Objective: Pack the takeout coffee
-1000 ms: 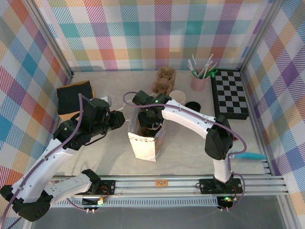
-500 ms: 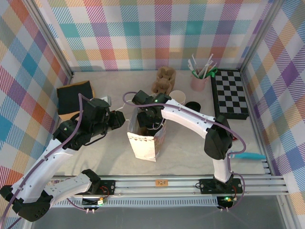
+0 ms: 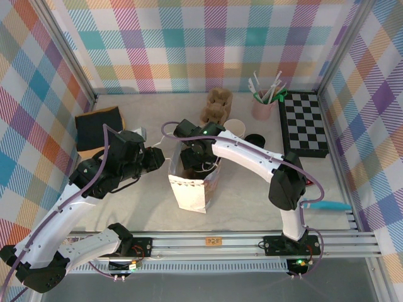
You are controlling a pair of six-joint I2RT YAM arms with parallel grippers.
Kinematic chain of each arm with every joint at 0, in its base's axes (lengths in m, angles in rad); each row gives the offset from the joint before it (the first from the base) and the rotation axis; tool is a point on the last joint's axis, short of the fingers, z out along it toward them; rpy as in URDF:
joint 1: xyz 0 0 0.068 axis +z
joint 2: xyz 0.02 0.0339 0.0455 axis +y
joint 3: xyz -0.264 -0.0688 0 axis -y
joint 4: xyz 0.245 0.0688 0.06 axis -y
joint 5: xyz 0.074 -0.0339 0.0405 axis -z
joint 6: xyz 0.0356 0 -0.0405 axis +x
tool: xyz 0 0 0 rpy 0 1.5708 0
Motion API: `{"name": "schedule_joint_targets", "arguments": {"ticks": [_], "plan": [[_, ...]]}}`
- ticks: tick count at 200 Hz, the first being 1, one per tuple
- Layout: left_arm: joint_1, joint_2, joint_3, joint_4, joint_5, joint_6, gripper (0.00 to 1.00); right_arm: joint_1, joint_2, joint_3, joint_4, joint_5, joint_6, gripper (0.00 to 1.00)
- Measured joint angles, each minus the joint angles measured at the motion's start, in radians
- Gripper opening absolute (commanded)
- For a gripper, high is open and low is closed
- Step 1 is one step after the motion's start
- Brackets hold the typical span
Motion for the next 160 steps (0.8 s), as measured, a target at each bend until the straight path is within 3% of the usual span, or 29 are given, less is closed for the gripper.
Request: {"name": "schedule_joint_targets", "arguments": {"ticks": [160], "plan": [[0.000, 0.000, 0.000, 0.000, 0.000, 0.000, 0.28, 0.009, 0.020, 0.034, -0.090, -0.042, -0.011, 1.00]]}}
